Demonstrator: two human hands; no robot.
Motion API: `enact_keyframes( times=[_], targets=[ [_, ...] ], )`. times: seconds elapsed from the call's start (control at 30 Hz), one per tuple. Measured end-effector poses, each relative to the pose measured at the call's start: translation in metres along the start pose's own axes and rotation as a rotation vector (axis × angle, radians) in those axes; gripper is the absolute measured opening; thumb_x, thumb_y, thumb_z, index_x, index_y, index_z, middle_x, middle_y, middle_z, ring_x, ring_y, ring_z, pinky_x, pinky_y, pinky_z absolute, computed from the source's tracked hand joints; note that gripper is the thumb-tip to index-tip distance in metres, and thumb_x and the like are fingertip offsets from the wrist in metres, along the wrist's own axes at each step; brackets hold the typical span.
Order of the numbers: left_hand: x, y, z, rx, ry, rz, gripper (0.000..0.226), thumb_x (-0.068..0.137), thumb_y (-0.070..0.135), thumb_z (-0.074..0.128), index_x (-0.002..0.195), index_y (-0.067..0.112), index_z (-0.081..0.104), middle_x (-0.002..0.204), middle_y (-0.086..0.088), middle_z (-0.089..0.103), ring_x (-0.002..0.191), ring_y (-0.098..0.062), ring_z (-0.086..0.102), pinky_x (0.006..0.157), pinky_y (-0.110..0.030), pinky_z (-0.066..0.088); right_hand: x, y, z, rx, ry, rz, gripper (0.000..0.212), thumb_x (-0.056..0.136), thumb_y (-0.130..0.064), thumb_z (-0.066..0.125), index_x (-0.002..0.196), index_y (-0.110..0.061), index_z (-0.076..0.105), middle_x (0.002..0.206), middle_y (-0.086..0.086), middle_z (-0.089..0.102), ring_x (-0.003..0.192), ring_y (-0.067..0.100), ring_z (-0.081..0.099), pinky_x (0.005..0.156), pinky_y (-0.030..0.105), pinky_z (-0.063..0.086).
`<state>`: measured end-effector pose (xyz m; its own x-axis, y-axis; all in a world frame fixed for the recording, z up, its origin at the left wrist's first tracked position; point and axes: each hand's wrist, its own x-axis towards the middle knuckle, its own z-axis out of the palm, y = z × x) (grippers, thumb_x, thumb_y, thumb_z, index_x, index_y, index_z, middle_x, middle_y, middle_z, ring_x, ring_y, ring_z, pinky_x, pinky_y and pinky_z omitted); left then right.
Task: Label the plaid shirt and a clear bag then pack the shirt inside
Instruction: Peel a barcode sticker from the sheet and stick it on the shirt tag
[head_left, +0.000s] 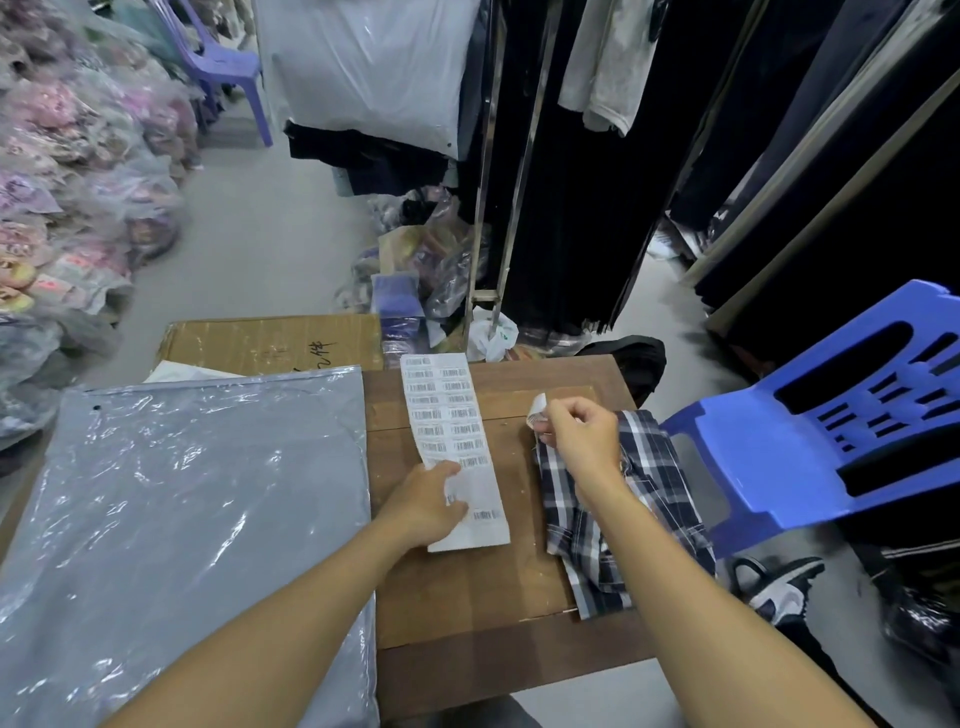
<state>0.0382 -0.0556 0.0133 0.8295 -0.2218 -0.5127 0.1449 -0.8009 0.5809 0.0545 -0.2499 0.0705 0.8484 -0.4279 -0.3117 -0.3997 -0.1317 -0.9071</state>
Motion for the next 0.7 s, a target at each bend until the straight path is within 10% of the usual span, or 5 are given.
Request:
enact_keyframes(
  times=[0.27, 0.37, 0.47, 0.7],
  targets=[
    [-0.012, 0.008, -0.013, 0.478, -0.131, 0.000, 0.077, 0.091, 0.070, 0.034, 0.157, 0.036, 0.012, 0.162, 0.000, 0.028, 0.143, -0.027, 0.038, 0.105, -0.039, 0.041, -0.011, -0.005, 0.009, -0.073, -0.068, -0.058, 0.020, 0.075, -0.018, 0.063, 0.057, -0.023, 0.069, 0.068, -0.003, 0.074, 0.072, 0.021, 0.066, 0.068, 0.040, 0.054],
    [-0.012, 0.016, -0.031, 0.201, 0.012, 0.035, 0.059, 0.092, 0.067, 0.038, 0.139, 0.034, 0.052, 0.143, -0.001, 0.056, 0.127, -0.028, 0.054, 0.104, -0.042, 0.045, -0.016, -0.009, 0.014, -0.112, -0.101, -0.152, 0.018, 0.082, -0.013, 0.064, 0.065, -0.018, 0.070, 0.075, 0.001, 0.073, 0.071, 0.017, 0.064, 0.066, 0.035, 0.051],
    [-0.013, 0.033, -0.053, -0.459, 0.228, 0.024, 0.046, 0.096, 0.054, 0.046, 0.090, 0.017, 0.071, 0.074, 0.000, 0.065, 0.069, -0.022, 0.063, 0.083, -0.045, 0.057, -0.020, -0.011, 0.028, -0.233, -0.133, -0.367, 0.011, 0.084, -0.016, 0.067, 0.074, -0.017, 0.072, 0.089, -0.001, 0.069, 0.076, 0.011, 0.063, 0.069, 0.027, 0.050],
    [-0.025, 0.029, -0.082, -1.049, 0.095, 0.037, 0.033, 0.093, 0.037, 0.064, 0.102, 0.007, 0.074, 0.103, -0.009, 0.077, 0.092, -0.022, 0.074, 0.093, -0.039, 0.058, -0.034, -0.013, 0.071, -0.380, -0.202, -0.687, 0.013, 0.085, -0.024, 0.065, 0.086, -0.016, 0.075, 0.093, -0.005, 0.054, 0.091, 0.016, 0.055, 0.068, 0.031, 0.051]
  ],
)
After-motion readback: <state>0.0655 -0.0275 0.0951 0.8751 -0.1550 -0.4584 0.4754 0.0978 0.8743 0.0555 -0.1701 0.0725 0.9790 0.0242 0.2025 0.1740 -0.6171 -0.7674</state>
